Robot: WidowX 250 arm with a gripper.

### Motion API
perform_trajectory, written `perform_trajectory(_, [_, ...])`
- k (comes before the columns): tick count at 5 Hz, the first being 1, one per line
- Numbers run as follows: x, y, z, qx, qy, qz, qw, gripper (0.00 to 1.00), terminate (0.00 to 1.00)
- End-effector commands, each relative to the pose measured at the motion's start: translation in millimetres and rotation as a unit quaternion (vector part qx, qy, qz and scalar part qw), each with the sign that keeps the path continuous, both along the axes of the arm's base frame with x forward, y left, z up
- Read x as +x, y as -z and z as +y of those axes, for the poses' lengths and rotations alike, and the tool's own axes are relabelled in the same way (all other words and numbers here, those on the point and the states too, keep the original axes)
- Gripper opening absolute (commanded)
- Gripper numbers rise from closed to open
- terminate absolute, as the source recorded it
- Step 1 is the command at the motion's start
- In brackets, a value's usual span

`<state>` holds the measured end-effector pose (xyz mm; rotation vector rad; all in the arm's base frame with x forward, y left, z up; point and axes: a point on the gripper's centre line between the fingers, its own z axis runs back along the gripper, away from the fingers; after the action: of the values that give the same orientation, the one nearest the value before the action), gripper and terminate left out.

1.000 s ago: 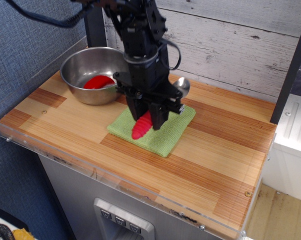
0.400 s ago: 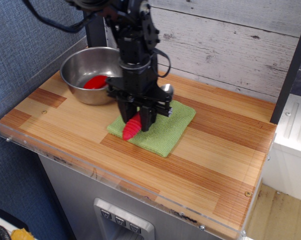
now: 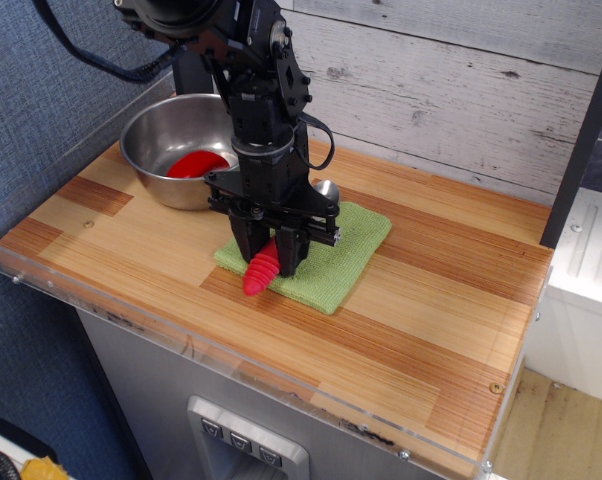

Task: Place red spoon on top of green cloth.

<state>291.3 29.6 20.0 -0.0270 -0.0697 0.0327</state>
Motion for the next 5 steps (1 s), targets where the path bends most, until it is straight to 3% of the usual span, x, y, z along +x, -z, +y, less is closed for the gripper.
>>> perform_trajectory(1, [1.1,-9.9,2.0,-0.004,0.008,-0.018,0.9998,1.0,0.0])
perform_trajectory(2, [-1.0,-25.0,-2.8,0.003,0.011,-0.036,0.9993,1.0,0.0])
perform_trajectory(4, [-9.9,-85.1,-19.1,0.008,0.023,-0.113,0.9933,1.0,0.0])
perform_trajectory(5, [-12.1,-98.5,-24.6,0.01,0.027,-0.12,0.9923,1.0,0.0])
